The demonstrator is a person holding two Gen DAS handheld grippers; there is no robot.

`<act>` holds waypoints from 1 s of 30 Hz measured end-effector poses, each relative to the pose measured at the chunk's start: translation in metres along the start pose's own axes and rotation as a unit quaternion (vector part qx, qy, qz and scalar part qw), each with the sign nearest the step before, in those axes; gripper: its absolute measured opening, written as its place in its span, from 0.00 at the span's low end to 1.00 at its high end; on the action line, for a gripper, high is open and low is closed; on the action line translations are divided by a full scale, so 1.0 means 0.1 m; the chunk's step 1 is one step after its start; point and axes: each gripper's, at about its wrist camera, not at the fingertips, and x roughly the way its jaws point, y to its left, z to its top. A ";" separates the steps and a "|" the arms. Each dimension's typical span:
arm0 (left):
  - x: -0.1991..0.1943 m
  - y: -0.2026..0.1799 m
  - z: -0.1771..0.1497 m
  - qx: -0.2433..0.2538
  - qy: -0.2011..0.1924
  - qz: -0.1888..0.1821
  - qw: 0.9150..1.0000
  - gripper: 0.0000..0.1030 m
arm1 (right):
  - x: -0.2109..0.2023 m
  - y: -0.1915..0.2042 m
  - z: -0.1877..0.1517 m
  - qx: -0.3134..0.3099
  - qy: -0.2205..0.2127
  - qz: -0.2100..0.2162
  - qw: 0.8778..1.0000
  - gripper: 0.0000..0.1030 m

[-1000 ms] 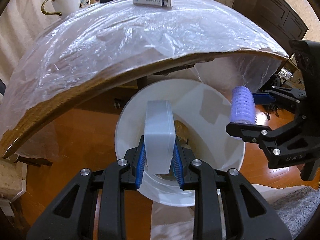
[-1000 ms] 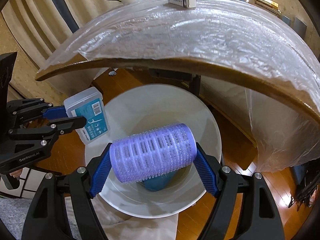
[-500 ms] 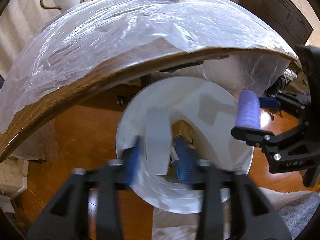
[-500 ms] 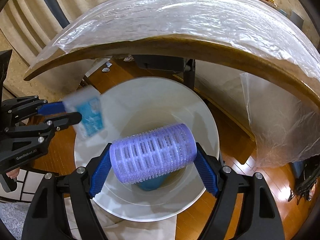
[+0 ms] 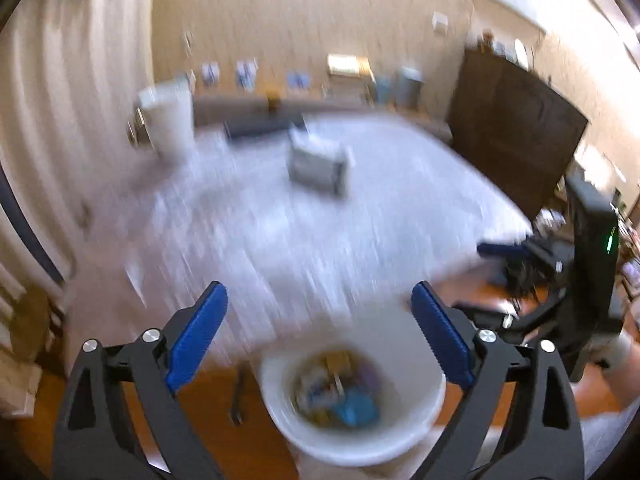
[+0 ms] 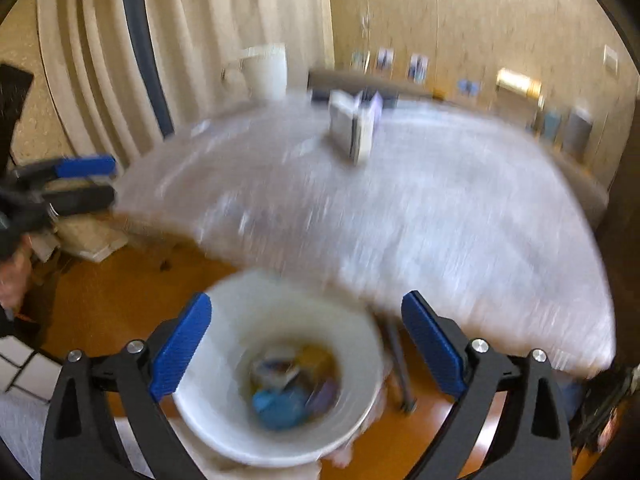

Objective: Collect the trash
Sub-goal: 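Grasp the small purple roller with the left tool while the right tool grasps the white medicine box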

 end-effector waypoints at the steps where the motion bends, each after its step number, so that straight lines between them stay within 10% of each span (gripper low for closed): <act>1: 0.04 0.02 0.12 -0.005 -0.008 0.000 1.000 0.92 | 0.07 -0.03 0.12 -0.005 -0.006 -0.009 1.000 0.92; 13: 1.56 0.15 1.52 -0.004 0.101 -0.025 0.995 0.92 | 0.98 -0.37 1.08 -0.020 -0.002 -0.021 1.000 0.92; 25: 2.74 0.14 1.76 -0.003 0.217 -0.048 0.975 0.91 | 1.51 -0.45 1.37 -0.009 0.033 0.016 0.999 0.83; 30: 2.97 0.16 1.75 -0.008 0.256 -0.063 0.965 0.75 | 1.64 -0.47 1.43 -0.004 0.043 0.031 0.999 0.76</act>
